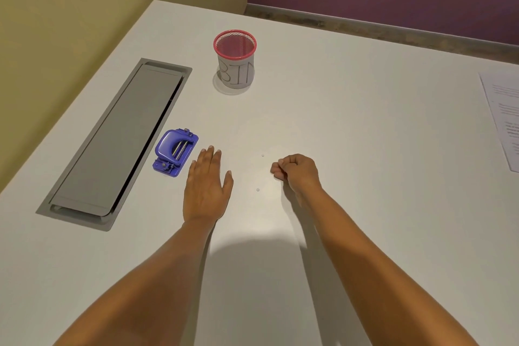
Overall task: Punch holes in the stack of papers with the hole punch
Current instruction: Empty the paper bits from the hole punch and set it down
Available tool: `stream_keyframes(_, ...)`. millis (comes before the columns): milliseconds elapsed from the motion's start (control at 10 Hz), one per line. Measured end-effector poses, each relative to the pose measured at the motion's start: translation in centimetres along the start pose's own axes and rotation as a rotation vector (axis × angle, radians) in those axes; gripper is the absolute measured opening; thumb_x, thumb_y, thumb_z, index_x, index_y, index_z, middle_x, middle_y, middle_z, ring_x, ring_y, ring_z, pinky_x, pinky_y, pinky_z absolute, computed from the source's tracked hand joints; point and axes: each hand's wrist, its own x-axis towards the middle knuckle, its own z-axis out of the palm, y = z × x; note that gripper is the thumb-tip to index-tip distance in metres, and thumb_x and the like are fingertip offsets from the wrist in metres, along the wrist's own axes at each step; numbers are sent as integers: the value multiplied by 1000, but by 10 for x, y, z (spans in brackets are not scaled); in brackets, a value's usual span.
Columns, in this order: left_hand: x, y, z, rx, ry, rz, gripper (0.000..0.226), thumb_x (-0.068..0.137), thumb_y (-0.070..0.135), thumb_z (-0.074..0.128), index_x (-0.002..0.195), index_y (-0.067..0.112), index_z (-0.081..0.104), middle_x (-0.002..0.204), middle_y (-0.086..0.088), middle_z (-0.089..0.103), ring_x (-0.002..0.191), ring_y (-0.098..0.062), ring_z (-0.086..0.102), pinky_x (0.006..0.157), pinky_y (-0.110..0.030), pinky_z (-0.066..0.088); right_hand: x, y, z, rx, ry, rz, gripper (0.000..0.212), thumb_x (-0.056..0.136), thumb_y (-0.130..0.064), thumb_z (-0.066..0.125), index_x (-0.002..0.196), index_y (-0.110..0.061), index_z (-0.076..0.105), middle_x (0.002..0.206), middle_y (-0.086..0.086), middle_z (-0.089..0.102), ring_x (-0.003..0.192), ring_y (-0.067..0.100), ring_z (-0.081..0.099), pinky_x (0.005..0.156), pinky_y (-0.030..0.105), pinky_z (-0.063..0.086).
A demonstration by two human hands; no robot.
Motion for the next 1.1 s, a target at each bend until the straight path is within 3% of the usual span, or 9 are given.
stream_keyframes(100,0,0,-1,3,-1,5,52,96,31,36,144,10,30,154,-6,27,145,-19,20,120,-34,13,2,-3,-1,-23,-2,1,17,84,12,46,77,-2,54,85,19,59,57,16,54,53,13,48)
stream_keyframes(300,1,1,0,0,0,-2,53,96,32,37,144,10,31,154,-6,27,145,-20,20,119,-35,14,11,-5,12,-268,3,-149,22,71,4,72,92,1,68,59,-2,47,59,11,50,71,9,52)
stream_keyframes(400,0,1,-1,6,-1,-5,52,96,32,37,144,10,31,154,-6,27,145,-20,20,119,-35,14,16,-4,21,-363,50,-205,15,72,2,71,87,3,69,56,-3,47,51,6,45,55,4,42)
stream_keyframes(500,1,1,-1,-6,0,-5,52,96,30,38,143,10,32,154,-6,28,145,-19,20,119,-34,13,19,-4,28,-398,89,-215,6,73,3,70,78,5,67,56,1,52,55,14,49,63,17,45)
stream_keyframes(600,1,2,-1,1,1,-6,52,96,31,38,143,11,31,154,-5,27,145,-19,20,119,-34,14,21,-4,32,-501,113,-232,6,78,5,61,74,7,65,81,17,68,68,15,56,59,15,43)
stream_keyframes(700,1,1,-1,2,4,-8,52,96,31,38,144,11,31,154,-5,27,145,-19,20,119,-33,13,21,0,36,-590,90,-263,16,85,7,46,73,6,57,98,21,61,67,10,49,48,1,35)
stream_keyframes(800,1,1,0,9,0,-7,52,96,32,37,144,11,30,154,-5,27,145,-19,20,119,-33,13,19,2,39,-721,54,-299,17,90,0,42,86,4,58,103,19,55,89,28,52,67,12,38)
stream_keyframes(900,1,0,1,14,-4,-7,53,96,32,36,144,11,30,155,-5,27,145,-18,19,120,-33,13,17,-4,33,-721,-6,-295,16,90,0,41,82,-1,55,106,21,61,102,33,55,70,18,41)
stream_keyframes(1100,1,1,0,10,-5,-2,53,96,32,37,144,11,30,154,-6,27,145,-19,20,120,-34,13,3,-9,10,-430,-197,-82,16,84,-1,44,74,-11,49,82,10,63,68,18,54,65,23,42)
